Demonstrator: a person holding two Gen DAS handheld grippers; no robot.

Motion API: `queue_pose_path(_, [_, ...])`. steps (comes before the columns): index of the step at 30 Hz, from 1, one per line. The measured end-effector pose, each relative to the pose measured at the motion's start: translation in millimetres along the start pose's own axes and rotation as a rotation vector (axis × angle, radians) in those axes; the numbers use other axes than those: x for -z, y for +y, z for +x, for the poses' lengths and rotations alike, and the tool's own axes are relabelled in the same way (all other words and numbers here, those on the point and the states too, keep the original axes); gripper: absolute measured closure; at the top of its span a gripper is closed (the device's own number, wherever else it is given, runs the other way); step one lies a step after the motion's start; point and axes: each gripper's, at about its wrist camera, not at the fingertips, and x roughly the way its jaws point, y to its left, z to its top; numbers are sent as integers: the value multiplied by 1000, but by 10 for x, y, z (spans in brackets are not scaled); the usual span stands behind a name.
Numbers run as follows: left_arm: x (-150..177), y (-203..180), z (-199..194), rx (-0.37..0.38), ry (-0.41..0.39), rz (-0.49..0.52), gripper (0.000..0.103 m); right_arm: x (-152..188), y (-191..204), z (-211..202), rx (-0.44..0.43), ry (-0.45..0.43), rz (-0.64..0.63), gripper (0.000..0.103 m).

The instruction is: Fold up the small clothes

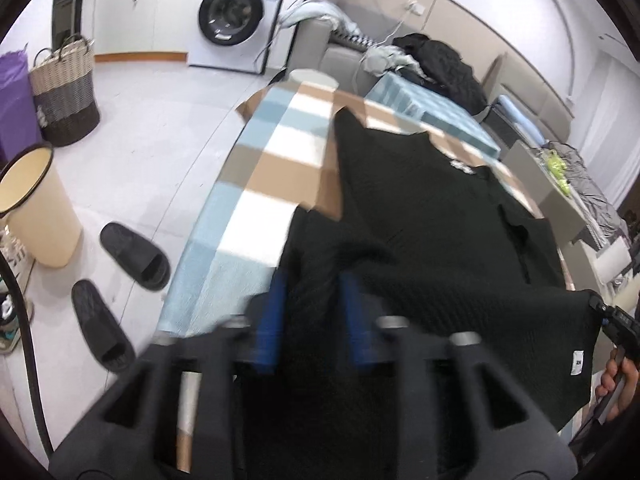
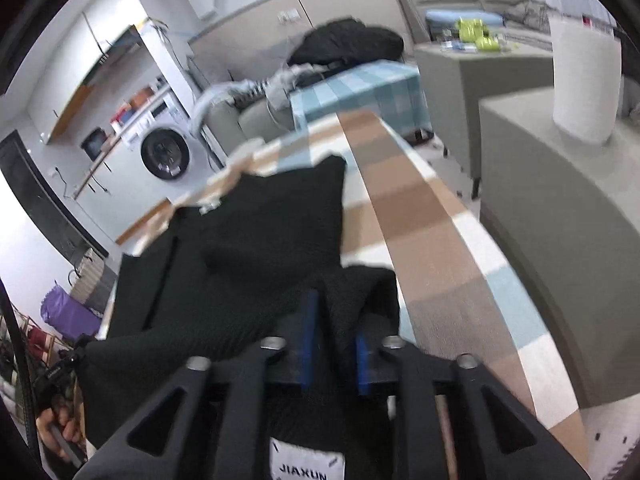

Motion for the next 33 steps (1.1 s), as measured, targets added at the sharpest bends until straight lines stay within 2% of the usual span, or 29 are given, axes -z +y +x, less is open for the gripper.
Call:
queue_pose_path(1, [31, 25, 20, 15, 5, -5, 42, 36, -42, 1, 3, 14, 12, 56])
queue_pose_path(3, [56, 33, 84, 40, 25, 0, 39, 127, -119, 3, -17, 45, 20, 46])
queue_pose_path(6, [57, -4, 245, 36, 68, 21, 39, 212, -146, 103, -24, 89, 3, 45])
queue_pose_path(10, [4, -98, 439, 47, 77, 30, 39, 214, -32, 277, -38, 113, -20, 45])
queue_pose_path(11, [-2, -125, 469, 46, 77, 35, 42, 200, 13, 322, -29, 108, -31, 45])
queue_pose_path(13, [-19, -185, 521, 50, 68, 52, 56, 176, 82, 402, -23, 104, -45, 49])
queue_pose_path(14, [-17, -214, 544, 55, 71, 68, 74, 164, 115, 447, -19, 106, -50, 52])
queue_pose_path(15, [-17, -247, 586, 63, 81, 81, 82, 157, 149, 490, -17, 108, -62, 58])
queue_pose_path(16, [-20, -261, 585, 67, 80, 81, 85, 151, 170, 524, -9, 110, -73, 66])
queue_pose_path(18, [-22, -290, 572, 61, 85, 91, 91, 157, 209, 553, 10, 110, -90, 72])
queue_pose_path(31, [378, -153, 99, 29, 80, 123, 92, 418, 182, 284, -10, 160, -121, 74])
queue_pose_path(32, [392, -141, 73, 24, 76, 121, 89, 450, 178, 235, -13, 161, -125, 74])
queue_pose_path(33, [399, -128, 38, 3, 69, 120, 79, 474, 183, 199, -14, 158, -137, 72])
